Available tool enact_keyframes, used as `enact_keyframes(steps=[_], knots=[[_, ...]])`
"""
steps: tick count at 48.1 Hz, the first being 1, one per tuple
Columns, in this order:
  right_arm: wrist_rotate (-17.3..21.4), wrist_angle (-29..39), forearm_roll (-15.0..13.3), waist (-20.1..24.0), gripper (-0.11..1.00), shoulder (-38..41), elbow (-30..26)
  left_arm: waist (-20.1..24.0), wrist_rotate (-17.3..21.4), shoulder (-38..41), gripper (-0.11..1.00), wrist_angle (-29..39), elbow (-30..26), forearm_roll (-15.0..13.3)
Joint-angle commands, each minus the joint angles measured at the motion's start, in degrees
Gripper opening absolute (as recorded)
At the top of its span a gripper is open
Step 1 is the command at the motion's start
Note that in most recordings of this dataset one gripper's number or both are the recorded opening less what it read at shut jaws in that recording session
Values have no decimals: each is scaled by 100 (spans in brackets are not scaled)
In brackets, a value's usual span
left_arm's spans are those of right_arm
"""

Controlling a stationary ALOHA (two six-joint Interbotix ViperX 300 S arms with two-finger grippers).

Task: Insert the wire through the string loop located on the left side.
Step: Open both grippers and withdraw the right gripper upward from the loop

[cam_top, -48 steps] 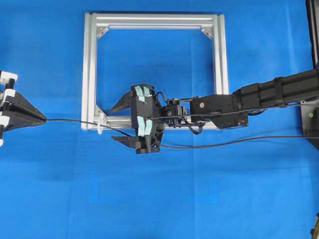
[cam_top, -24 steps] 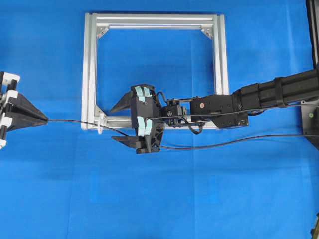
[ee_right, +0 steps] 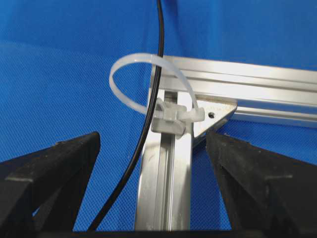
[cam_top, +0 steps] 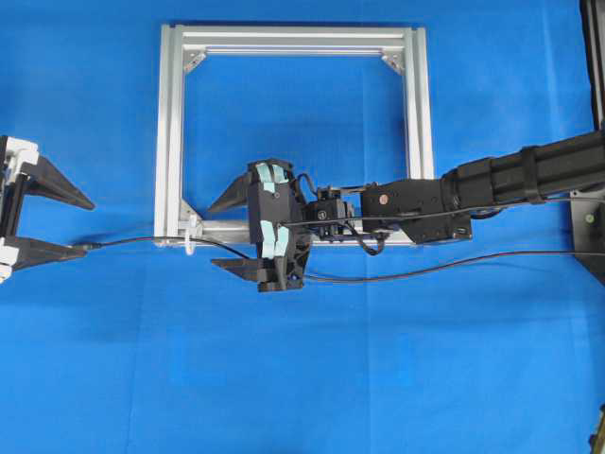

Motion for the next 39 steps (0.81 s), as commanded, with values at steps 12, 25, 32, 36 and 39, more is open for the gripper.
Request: enact_keyframes(steps=[12, 25, 32, 36, 39], knots=[[-9, -9, 9, 18, 93, -483, -44, -9, 0, -53, 65, 0, -114, 18], [-18, 229, 0, -9, 93, -1081, -44, -9, 9, -800, 64, 281, -334, 18], [-26, 466, 0, -26, 93, -1371, -70, -9, 18, -1292, 64, 431, -475, 18], [-26, 598, -18, -26, 93, -1529, -79, 18, 18, -1477, 64, 483, -536, 18], [-26, 668, -26, -26, 93, -1644, -79, 62, 18, -1564, 64, 492, -563, 18]])
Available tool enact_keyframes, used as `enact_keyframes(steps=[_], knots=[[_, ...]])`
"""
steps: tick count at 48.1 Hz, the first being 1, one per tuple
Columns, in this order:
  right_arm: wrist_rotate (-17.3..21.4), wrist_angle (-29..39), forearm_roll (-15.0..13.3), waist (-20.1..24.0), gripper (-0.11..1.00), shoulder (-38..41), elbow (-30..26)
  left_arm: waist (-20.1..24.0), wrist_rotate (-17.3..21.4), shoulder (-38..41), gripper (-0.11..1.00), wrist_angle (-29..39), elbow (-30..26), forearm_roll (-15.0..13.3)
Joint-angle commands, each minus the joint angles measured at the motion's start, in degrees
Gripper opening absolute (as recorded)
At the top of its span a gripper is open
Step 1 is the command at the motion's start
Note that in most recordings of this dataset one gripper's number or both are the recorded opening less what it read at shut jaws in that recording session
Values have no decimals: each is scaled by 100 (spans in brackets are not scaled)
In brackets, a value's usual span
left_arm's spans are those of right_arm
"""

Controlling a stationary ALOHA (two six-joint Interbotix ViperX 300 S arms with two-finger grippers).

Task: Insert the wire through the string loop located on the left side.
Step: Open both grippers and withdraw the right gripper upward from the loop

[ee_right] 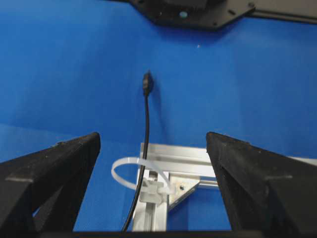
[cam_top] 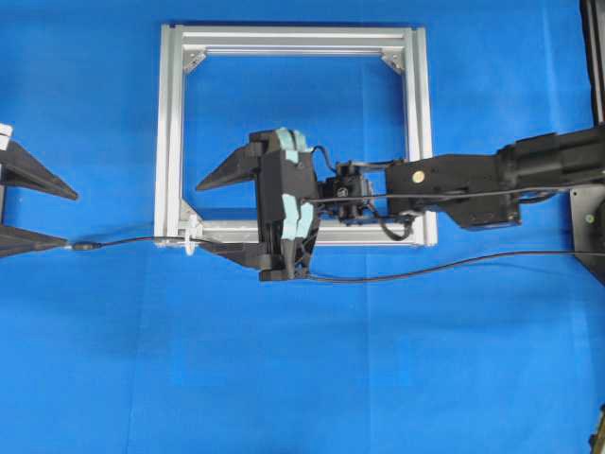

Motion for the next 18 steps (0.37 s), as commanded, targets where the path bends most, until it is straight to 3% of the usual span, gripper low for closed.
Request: enact_keyframes(steps=[1, 18], knots=[[-18, 62, -9, -9, 93, -360, -88, 62, 9, -53, 64, 0, -185, 18], [-9, 114, -9, -9, 93, -501, -114, 264, 9, -70, 64, -9, -193, 18]])
